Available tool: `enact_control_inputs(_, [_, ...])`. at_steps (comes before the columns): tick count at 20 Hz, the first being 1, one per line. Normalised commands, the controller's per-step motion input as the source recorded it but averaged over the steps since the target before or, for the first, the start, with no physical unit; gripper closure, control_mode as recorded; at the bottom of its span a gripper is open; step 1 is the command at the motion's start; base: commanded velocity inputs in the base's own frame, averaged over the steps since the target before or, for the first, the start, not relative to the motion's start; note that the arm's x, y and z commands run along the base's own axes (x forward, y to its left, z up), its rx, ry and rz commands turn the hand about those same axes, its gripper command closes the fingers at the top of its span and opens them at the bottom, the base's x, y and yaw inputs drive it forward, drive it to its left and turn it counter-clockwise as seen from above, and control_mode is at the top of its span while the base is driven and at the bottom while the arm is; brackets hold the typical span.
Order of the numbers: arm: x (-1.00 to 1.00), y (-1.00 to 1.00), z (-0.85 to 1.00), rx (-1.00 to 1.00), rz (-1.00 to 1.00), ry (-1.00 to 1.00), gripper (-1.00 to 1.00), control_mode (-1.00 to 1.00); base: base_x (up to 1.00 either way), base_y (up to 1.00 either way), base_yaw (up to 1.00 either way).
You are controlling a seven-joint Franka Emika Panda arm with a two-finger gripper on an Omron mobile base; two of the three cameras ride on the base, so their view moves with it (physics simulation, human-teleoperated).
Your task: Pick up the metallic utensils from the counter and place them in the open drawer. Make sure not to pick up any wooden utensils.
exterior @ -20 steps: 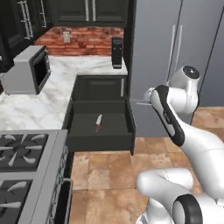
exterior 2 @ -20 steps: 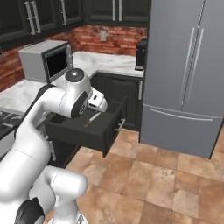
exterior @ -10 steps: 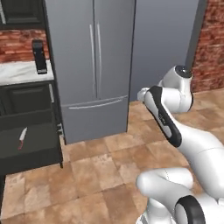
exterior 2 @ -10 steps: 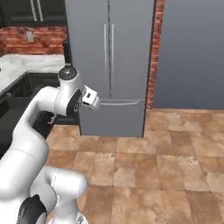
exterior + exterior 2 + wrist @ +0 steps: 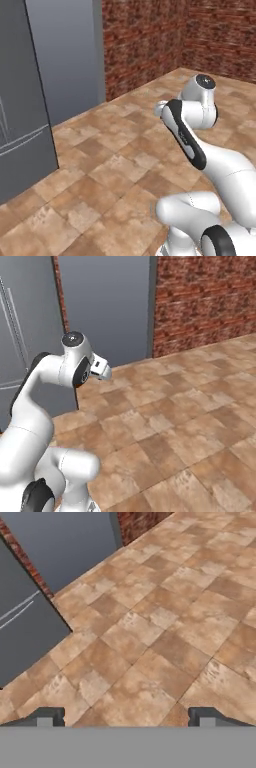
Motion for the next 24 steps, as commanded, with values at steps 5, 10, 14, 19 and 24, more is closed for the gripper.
enact_control_inputs(5, [0.0, 0.0, 0.0, 0.0, 0.0, 0.0, -1.0, 1.0, 0.08, -0.1, -0.83])
enact_control_inputs(10, [0.0, 0.0, 0.0, 0.0, 0.0, 0.0, -1.0, 1.0, 0.85, 0.0, -0.59])
enact_control_inputs(14, [0.0, 0.0, 0.0, 0.0, 0.0, 0.0, -1.0, 1.0, 1.0, 0.02, -0.5])
enact_control_inputs(19, [0.0, 0.0, 0.0, 0.0, 0.0, 0.0, -1.0, 1.0, 1.0, 0.29, -0.5])
enact_control_inputs(24, [0.0, 0.0, 0.0, 0.0, 0.0, 0.0, -1.0, 1.0, 0.96, 0.85, -0.65])
